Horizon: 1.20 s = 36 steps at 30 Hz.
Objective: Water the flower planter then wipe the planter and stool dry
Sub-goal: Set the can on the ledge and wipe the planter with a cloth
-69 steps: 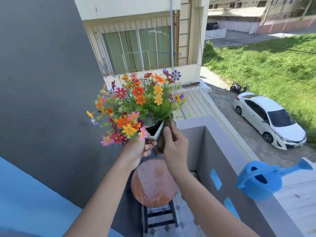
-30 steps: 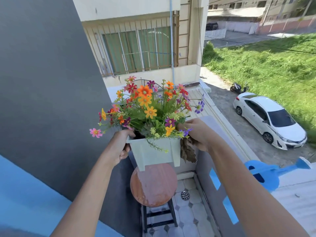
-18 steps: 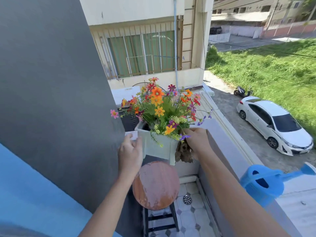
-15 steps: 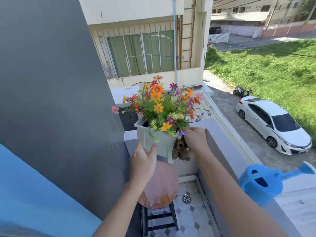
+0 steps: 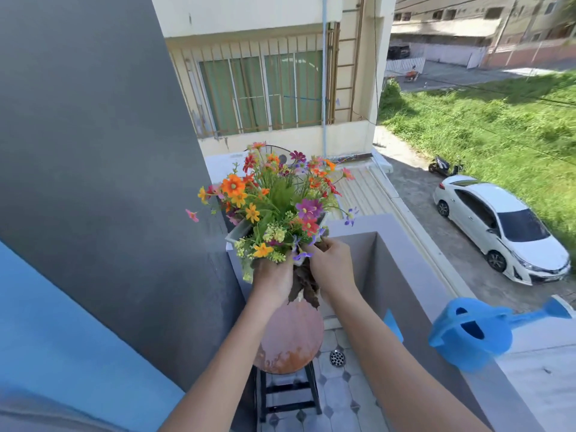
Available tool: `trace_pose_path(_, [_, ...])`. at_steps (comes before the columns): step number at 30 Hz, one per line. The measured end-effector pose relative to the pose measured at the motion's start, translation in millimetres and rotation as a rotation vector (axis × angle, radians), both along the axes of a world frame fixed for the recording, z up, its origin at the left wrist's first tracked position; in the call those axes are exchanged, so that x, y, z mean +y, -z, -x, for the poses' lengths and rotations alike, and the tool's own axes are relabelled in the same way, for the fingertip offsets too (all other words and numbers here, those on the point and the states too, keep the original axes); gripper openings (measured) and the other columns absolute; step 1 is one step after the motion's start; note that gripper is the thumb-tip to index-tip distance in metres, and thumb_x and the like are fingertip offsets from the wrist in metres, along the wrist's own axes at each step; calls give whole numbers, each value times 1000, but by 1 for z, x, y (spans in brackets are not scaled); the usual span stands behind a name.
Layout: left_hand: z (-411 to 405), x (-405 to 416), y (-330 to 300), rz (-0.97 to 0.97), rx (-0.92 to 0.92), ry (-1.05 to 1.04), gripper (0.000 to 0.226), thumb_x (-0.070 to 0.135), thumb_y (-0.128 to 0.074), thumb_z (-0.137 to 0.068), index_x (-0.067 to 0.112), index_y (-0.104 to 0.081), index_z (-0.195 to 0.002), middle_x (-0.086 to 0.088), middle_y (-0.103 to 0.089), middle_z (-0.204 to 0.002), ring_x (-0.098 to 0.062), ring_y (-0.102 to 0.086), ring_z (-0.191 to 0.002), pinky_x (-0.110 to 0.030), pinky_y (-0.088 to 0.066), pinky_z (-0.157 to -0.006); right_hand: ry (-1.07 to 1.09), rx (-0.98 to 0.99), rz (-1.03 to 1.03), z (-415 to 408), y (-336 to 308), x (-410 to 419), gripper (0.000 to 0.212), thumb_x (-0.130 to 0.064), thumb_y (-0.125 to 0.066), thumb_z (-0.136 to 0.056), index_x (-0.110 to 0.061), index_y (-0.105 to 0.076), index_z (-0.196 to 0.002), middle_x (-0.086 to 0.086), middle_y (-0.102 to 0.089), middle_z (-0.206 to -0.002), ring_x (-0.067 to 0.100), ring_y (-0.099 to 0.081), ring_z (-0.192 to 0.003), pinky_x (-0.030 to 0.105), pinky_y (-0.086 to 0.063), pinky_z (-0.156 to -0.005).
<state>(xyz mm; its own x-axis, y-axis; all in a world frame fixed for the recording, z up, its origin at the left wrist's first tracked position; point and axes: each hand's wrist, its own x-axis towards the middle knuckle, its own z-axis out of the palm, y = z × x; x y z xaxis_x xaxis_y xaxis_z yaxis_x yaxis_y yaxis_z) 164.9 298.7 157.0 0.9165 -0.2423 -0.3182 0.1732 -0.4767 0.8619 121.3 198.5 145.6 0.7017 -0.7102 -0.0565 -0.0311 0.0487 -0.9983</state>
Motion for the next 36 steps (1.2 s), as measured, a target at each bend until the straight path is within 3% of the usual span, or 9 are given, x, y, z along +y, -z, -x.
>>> trace_pose_path(3, [2, 4, -6, 88, 16, 16, 24, 41, -51, -93, 20, -62, -91, -13, -69, -96, -25, -60, -79, -30, -49, -70, -94, -60, 47, 6, -2, 8, 17, -28, -63, -88, -13, -70, -82, 3, -67, -73, 11, -52, -67, 33, -41, -64])
trace_pose_path(6, [3, 16, -16, 179, 158, 28, 34, 42, -45, -95, 15, -59, -81, -9, -57, -68, -18, -48, -47, -21, -28, -48, -133, -149, 237, 6, 0, 12, 23, -25, -43, -101, -18, -65, -106, 5, -69, -98, 16, -62, -90, 35, -47, -78])
trace_pose_path(8, [7, 23, -23, 269, 231, 54, 34, 34, -44, -97, 10, -56, -76, -7, -55, -62, -10, -35, -33, -17, -21, -39, -82, -143, 365, -2, 2, -3, 24, -27, -39, -100, -19, -60, -108, 3, -62, -93, 22, -57, -87, 38, -45, -74])
trace_pose_path(13, [24, 27, -26, 385, 300, 43, 28, 23, -45, -98, 10, -57, -76, -7, -54, -60, -7, -31, -35, -17, -19, -34, 54, -31, 449, -20, -4, -54, 16, -16, -42, -102, -16, -59, -105, 10, -54, -93, 26, -51, -91, 33, -33, -78])
trace_pose_path(19, [17, 21, -33, 501, 333, -63, 30, 22, -42, -100, 9, -52, -75, -6, -51, -53, -8, -32, -32, -17, -19, -35, -32, -208, 565, 8, 7, 9, 55, -18, -43, -102, -18, -32, -156, 1, -48, -117, 13, -47, -108, 9, -35, -93])
trace_pose_path(22, [12, 27, -34, 518, 337, -60, 26, 21, -41, -100, 8, -51, -80, -7, -48, -55, -7, -31, -32, -16, -20, -32, -105, -228, 594, 31, 30, 36, 51, -21, -45, -102, -18, -38, -152, 2, -49, -110, 13, -51, -102, 17, -41, -87])
trace_pose_path(29, [21, 26, -29, 540, 371, -41, 30, 15, -37, -102, 9, -50, -76, -10, -48, -58, -9, -33, -35, -18, -21, -36, 12, -80, 565, 22, 51, 1, 49, -12, -49, -98, -8, -48, -146, 10, -52, -115, 19, -54, -106, -3, -28, -90])
trace_pose_path(33, [25, 23, -27, 561, 338, -48, 31, 14, -35, -101, 12, -46, -72, -8, -48, -56, -9, -33, -36, -19, -22, -37, 91, -128, 515, 13, 30, -9, 48, -2, -50, -100, -11, -48, -147, 8, -55, -122, 3, -46, -105, -1, -30, -92])
trace_pose_path(36, [24, 17, -20, 492, 298, -48, 24, 16, -38, -99, 7, -51, -82, -10, -49, -59, -8, -38, -33, -16, -25, -34, 131, -161, 431, 5, 8, -7, 43, -7, -49, -102, -11, -51, -145, 10, -57, -126, 8, -50, -113, 21, -37, -104])
